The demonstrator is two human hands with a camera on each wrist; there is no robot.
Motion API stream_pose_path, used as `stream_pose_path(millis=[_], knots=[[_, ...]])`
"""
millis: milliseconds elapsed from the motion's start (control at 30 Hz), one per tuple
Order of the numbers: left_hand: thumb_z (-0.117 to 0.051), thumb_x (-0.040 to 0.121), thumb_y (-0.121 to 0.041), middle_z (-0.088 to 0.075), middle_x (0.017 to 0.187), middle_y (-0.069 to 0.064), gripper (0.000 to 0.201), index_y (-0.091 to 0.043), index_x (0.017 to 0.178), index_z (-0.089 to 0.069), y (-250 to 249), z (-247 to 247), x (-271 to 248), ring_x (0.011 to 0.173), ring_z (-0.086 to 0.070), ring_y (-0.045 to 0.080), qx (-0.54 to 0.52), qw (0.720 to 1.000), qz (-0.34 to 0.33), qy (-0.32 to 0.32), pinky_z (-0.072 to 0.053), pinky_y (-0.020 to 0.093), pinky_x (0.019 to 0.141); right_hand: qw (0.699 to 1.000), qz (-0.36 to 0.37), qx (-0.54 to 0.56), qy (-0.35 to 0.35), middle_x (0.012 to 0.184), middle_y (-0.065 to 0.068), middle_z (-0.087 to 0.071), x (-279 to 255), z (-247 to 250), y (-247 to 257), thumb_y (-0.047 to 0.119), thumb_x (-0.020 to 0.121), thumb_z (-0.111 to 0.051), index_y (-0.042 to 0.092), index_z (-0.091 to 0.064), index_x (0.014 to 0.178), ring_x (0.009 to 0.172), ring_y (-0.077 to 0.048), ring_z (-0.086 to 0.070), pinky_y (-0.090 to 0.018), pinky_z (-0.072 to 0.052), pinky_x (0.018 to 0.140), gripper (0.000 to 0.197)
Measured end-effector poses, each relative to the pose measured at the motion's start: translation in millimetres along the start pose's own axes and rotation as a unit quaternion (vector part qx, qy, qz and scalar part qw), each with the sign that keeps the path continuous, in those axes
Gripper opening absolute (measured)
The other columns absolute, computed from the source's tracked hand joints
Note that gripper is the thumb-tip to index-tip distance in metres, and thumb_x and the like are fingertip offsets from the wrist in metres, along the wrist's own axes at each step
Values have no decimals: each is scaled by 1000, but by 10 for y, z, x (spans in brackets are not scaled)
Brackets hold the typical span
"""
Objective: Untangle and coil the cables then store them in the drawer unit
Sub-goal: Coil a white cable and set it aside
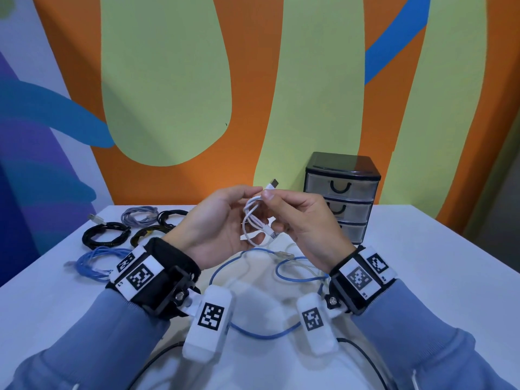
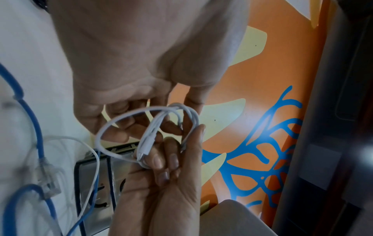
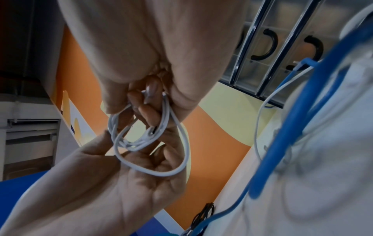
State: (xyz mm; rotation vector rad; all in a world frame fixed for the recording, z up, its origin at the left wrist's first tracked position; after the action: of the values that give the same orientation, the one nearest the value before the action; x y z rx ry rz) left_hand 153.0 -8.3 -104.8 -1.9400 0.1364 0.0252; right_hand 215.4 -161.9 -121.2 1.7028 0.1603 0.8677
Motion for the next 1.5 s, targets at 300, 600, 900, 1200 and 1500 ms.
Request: stream_pose_path(millis=[300,600,900,1200,1500], knots=[[-56,108,-16,-70,86,7,11,-13,99,-61,-82,76,25,73,-70,21,-137,968,-170,-126,-57,42,90,995,-68,72,-22,64,4,-19,31,25,47,20,103,-63,-1,-78,102,60,-15,-20,-22,-25,52,26],[-50,111,-14,-44,70,0,21,-7,122,-67,-118,10,10,60,-40,12,4,950,-288,-120,-42,21,54,995,-94,11,-23,64,3,-28,51,144,102,16,98,-70,-3,-74,113,56,-11,-26,-16,-27,47,25],[-61,106,-38,-36,69,-2,38,-5,98,-77,20,-55,8,61,-33,12,338,914,-211,-72,-37,21,61,995,-64,48,-55,76,-5,-51,58,206,143,7,95,-70,8,-66,127,66,-12,-46,-21,-42,60,32],[-52,112,-29,-32,61,-11,30,-7,96,-63,39,-2,87,54,-30,7,196,923,-283,-173,-34,17,53,961,-104,253,-38,112,-18,-71,41,2,43,24,104,-60,4,-67,115,105,-25,-71,-45,-55,107,24],[-54,109,-40,-61,81,0,35,-12,98,-73,63,-8,59,71,-54,11,145,940,-249,-184,-45,27,73,931,-103,330,-114,70,3,-23,117,107,21,31,110,-47,18,-45,79,63,-14,-18,-24,-33,64,33]])
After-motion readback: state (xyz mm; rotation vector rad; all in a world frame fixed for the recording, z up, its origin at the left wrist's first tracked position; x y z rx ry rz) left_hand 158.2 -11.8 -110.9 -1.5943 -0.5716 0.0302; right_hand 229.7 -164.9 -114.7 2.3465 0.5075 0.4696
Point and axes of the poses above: each hand's wrist, its own x-axis towards the middle knuckle, its own z-axis out of the back of the hand, y = z × x, the point moved 2 cm from there along x, towards the middle knuckle
